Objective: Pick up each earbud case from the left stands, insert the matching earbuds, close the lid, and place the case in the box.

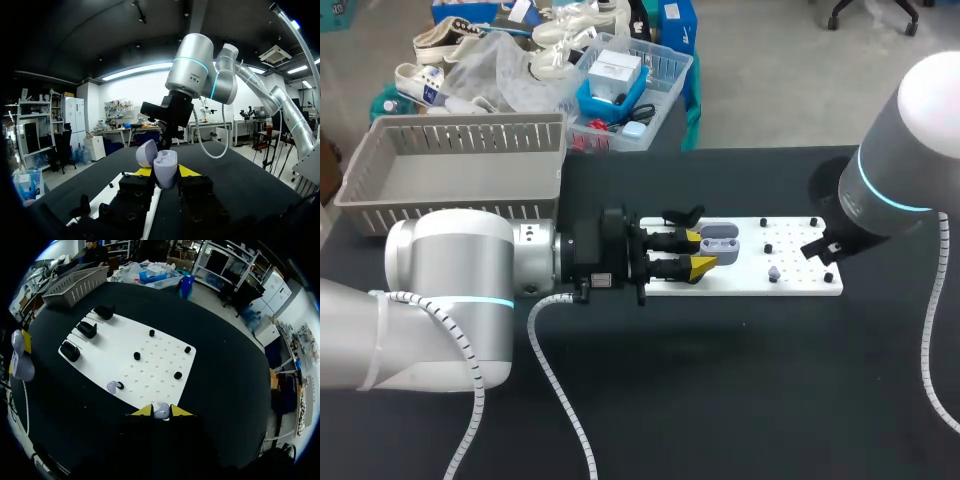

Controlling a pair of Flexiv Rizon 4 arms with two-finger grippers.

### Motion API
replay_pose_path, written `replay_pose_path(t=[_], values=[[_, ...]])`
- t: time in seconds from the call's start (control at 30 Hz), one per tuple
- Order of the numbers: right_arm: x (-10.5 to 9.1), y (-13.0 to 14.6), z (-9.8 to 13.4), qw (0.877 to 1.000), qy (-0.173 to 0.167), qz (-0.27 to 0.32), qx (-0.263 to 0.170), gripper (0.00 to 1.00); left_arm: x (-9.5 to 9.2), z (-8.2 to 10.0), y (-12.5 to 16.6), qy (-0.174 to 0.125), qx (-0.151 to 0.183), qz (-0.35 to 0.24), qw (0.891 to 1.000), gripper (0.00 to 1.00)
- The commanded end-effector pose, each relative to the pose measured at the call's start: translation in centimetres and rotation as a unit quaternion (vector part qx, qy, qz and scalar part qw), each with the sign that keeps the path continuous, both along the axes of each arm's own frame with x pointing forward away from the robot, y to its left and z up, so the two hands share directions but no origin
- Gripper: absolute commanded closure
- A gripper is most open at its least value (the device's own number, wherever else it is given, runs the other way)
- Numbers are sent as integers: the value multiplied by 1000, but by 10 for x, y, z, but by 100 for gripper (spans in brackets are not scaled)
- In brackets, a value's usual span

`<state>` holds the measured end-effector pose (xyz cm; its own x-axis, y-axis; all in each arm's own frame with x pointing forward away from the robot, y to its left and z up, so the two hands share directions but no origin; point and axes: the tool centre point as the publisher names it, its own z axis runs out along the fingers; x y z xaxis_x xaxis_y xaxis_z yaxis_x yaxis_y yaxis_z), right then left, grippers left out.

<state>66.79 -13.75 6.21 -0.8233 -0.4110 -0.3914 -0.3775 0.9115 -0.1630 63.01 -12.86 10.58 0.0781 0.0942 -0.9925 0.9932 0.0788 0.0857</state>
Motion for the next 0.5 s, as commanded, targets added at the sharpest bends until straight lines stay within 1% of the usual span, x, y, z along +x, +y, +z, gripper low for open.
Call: replay_pose_path(t=[0.03,0.23,0.4,0.5], values=[[-21,1,29,1000,-7,5,18,100,-1,0,-1,-1,0,2,1000,100],[-42,19,66,999,-16,25,38,100,-1,0,-1,-1,0,2,1000,100],[-61,33,89,998,-12,43,45,100,-1,0,-1,-1,0,2,1000,100],[-71,40,100,998,-14,54,42,100,-1,0,-1,-1,0,2,1000,100]])
